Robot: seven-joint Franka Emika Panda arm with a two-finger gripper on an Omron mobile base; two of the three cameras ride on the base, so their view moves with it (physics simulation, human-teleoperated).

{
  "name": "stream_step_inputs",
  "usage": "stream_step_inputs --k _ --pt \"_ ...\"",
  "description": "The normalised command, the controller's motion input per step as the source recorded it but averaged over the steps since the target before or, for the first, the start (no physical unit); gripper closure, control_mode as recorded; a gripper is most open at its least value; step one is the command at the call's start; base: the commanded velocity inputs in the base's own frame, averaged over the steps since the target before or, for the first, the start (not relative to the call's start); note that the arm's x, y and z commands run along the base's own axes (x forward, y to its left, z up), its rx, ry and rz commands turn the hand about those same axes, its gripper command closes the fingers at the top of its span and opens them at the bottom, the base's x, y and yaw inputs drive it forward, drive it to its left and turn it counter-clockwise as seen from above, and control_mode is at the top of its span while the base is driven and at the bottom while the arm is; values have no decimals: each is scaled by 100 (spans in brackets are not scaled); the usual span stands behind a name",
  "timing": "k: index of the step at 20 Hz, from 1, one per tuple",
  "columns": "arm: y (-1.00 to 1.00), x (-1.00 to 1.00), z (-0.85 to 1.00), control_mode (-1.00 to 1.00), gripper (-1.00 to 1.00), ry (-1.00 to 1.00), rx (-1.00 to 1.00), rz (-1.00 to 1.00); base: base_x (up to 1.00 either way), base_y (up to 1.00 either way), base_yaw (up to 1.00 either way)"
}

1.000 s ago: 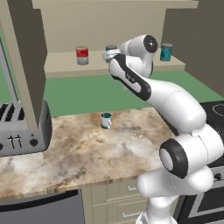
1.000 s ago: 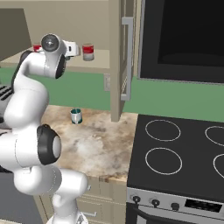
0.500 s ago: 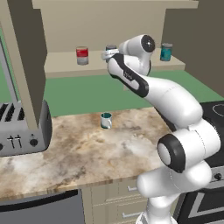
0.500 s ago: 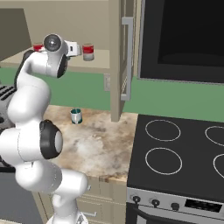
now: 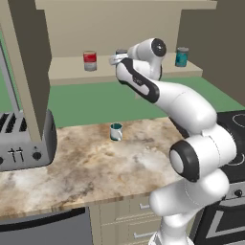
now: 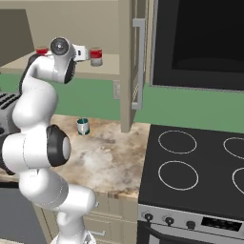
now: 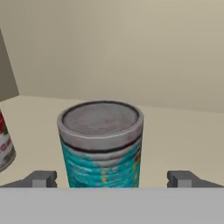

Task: Stack two cans on top of the other two cans in the cabinet.

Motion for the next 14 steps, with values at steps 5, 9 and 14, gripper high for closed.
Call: stream_step_inputs --k 5,9,14 --pt "4 15 -6 -100 -100 2 0 0 0 0 0" --pt "4 14 -5 -100 -100 1 0 0 0 0 0" --pt "6 15 -2 -100 -100 0 0 0 0 0 0"
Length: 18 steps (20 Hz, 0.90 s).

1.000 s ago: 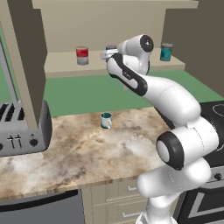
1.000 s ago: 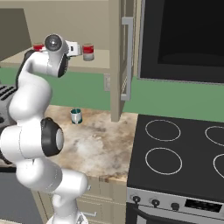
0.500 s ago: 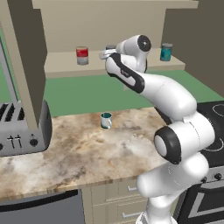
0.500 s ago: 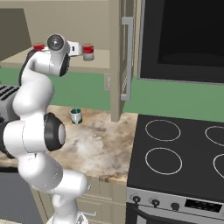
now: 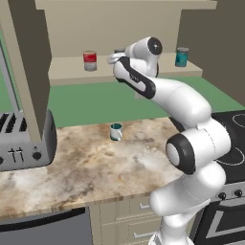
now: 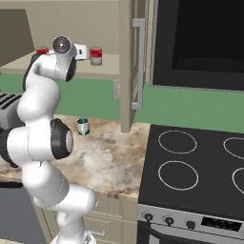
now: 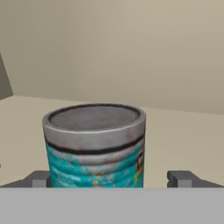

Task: Stack two cans on top of the other two cans in the cabinet.

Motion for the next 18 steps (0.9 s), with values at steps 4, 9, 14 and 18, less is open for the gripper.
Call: stream_step_inputs --k 4,9,14,18 --pt "6 12 -3 -100 -100 0 0 0 0 0 0" --pt "6 1 -8 -100 100 1 0 0 0 0 0" --pt "1 0 -16 -100 100 4 0 0 0 0 0" --pt "0 -10 -14 -100 100 0 0 0 0 0 0"
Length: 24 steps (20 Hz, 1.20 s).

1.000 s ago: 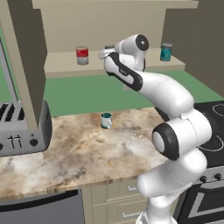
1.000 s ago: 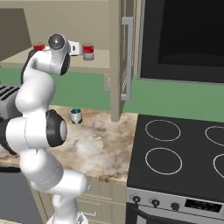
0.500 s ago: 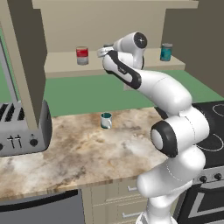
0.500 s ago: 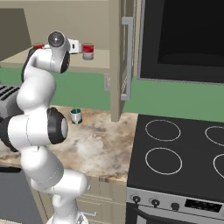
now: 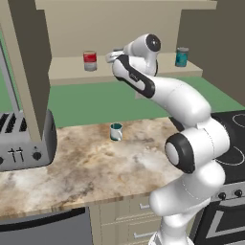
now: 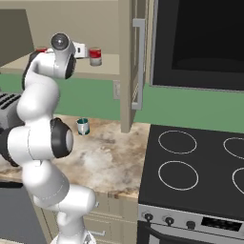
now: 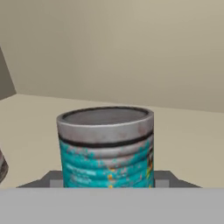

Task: Stack two cans on top of the other two cans in the cabinet.

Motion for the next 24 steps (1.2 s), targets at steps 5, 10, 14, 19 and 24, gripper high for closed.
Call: stream_step_inputs --k 5,10,14,19,24 --pt "0 -41 8 -100 100 -11 5 0 0 0 0" --pt "1 -53 19 -100 100 -19 19 0 0 0 0" --pt "7 -34 22 -100 100 -10 17 0 0 0 0" --pt "8 -16 43 -100 100 0 3 0 0 0 0" --pt "17 -13 44 -100 100 0 -1 0 0 0 0"
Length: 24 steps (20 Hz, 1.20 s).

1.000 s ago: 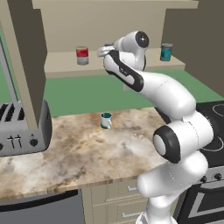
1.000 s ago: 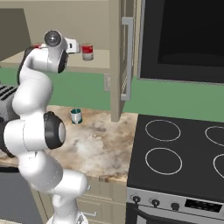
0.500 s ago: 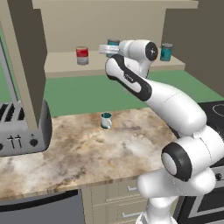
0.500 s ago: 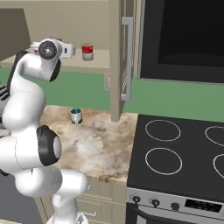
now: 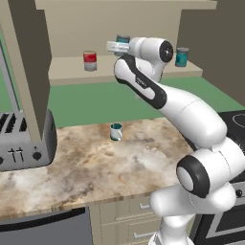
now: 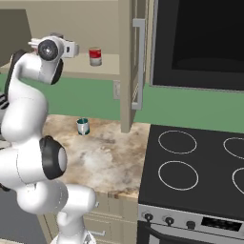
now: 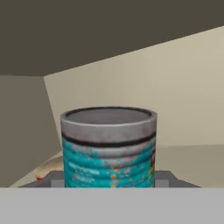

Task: Stack two cans on top of the other two cans in the cabinet.

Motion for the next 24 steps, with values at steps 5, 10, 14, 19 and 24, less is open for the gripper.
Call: stream_step_inputs --k 5,10,14,19,24 --pt "34 -2 15 -100 100 2 -3 0 0 0 0" --pt "43 0 3 -100 100 0 -1 0 0 0 0" --pt "40 9 0 -100 100 0 -2 0 0 0 0" --pt "27 18 1 -100 100 0 -3 1 0 0 0" --pt "22 20 6 -100 100 0 -5 0 0 0 0"
